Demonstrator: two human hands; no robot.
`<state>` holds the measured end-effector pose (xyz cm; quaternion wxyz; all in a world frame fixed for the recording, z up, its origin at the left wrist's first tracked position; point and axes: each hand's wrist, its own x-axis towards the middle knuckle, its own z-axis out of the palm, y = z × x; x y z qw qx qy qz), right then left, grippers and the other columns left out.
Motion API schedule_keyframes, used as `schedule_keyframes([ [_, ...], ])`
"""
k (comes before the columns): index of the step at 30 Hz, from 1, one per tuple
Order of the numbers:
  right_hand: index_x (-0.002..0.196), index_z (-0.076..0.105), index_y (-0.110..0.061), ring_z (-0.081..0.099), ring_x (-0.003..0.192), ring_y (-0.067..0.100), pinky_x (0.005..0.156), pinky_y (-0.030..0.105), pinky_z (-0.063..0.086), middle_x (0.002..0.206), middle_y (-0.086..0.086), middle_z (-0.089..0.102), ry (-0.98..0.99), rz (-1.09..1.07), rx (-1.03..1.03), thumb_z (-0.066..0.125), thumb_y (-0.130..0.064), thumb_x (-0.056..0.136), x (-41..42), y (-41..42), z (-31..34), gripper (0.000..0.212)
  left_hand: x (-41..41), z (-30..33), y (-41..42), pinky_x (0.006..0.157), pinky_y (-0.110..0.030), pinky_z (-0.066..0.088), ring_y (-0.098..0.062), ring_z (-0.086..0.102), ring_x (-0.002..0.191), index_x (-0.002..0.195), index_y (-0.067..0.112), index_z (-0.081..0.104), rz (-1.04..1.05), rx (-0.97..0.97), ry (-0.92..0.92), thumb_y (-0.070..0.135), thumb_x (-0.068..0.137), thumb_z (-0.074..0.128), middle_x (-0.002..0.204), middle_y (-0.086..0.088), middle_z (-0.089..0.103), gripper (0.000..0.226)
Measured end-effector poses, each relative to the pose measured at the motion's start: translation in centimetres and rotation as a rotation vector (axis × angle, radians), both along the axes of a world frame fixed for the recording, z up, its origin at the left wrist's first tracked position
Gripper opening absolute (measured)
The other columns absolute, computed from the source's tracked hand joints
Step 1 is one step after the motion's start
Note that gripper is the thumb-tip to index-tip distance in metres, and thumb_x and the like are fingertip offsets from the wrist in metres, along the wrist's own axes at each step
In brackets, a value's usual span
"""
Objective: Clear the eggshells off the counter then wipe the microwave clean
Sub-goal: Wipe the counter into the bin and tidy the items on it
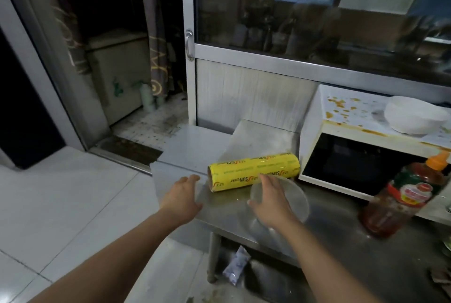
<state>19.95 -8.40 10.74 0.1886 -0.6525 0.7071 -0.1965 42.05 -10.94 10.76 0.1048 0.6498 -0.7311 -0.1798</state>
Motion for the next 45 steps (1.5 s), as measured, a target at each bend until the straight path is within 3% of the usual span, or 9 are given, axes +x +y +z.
schedule_keyframes([
  [12,0.143,0.027,-0.012,0.023,0.136,0.025,0.111,0.029,0.021,0.145,0.010,0.028,0.001,-0.314,0.036,0.069,-0.025,0.079,11.3,-4.4,-0.7,0.078,9.7,-3.4,-11.0,0.102,-0.032,0.038,-0.021,0.044,0.126,0.141,0.023,0.032,-0.325,0.075,0.057,0.029,0.082,0.067,0.138,-0.004,0.045,0.068],
  [20,0.141,0.029,-0.015,0.027,0.134,0.025,0.108,0.030,0.026,0.142,0.009,0.030,-0.002,-0.410,0.058,0.072,-0.023,0.076,14.6,-5.0,-2.2,0.078,9.1,-4.2,-14.9,0.099,-0.033,0.040,-0.024,0.047,0.125,0.143,0.025,0.029,-0.563,0.138,0.099,0.021,0.082,0.065,0.138,-0.007,0.048,0.071],
  [24,0.145,0.023,-0.019,0.023,0.138,0.025,0.112,0.033,0.025,0.149,0.005,0.022,-0.033,-0.428,0.096,0.072,-0.025,0.076,14.5,-6.4,-3.3,0.085,7.3,-5.0,-16.5,0.095,-0.034,0.043,-0.026,0.051,0.120,0.138,0.023,0.034,-0.620,0.137,0.127,0.021,0.083,0.066,0.133,-0.008,0.052,0.064],
  [28,0.147,0.019,-0.023,0.021,0.140,0.024,0.112,0.032,0.023,0.153,0.004,0.015,-0.052,-0.440,0.102,0.073,-0.027,0.076,13.2,-8.3,-4.5,0.089,5.2,-5.9,-18.4,0.083,-0.023,0.036,-0.024,0.052,0.116,0.138,0.023,0.036,-0.657,0.147,0.147,0.019,0.082,0.066,0.130,-0.007,0.055,0.063],
  [33,0.148,0.010,-0.027,0.014,0.143,0.023,0.112,0.032,0.022,0.156,0.002,0.003,-0.093,-0.436,0.132,0.074,-0.026,0.075,12.0,-9.4,-6.3,0.097,2.7,-6.8,-20.1,0.090,-0.017,0.035,-0.024,0.052,0.121,0.142,0.020,0.035,-0.719,0.135,0.157,0.011,0.082,0.064,0.136,-0.007,0.053,0.067],
  [37,0.148,0.004,-0.032,0.005,0.145,0.021,0.113,0.034,0.022,0.157,-0.002,-0.013,-0.145,-0.456,0.157,0.074,-0.023,0.075,12.0,-9.7,-7.5,0.102,1.7,-7.7,-21.2,0.093,-0.032,0.044,-0.028,0.058,0.114,0.136,0.020,0.044,-0.757,0.145,0.183,0.007,0.083,0.061,0.127,-0.008,0.061,0.057],
  [41,0.147,0.006,-0.035,0.000,0.146,0.018,0.112,0.029,0.022,0.156,-0.006,-0.016,-0.122,-0.487,0.125,0.073,-0.020,0.075,12.6,-9.9,-8.2,0.100,0.9,-8.6,-23.0,0.091,-0.032,0.046,-0.030,0.061,0.109,0.132,0.017,0.050,-0.785,0.164,0.204,0.011,0.087,0.059,0.120,-0.011,0.064,0.047],
  [45,0.147,0.006,-0.036,0.001,0.146,0.018,0.113,0.033,0.025,0.156,-0.009,-0.017,-0.093,-0.550,0.121,0.074,-0.015,0.075,13.6,-10.5,-8.2,0.101,0.6,-9.3,-24.3,0.083,-0.032,0.048,-0.029,0.064,0.100,0.125,0.017,0.056,-0.812,0.151,0.238,0.011,0.088,0.055,0.111,-0.011,0.068,0.037],
])
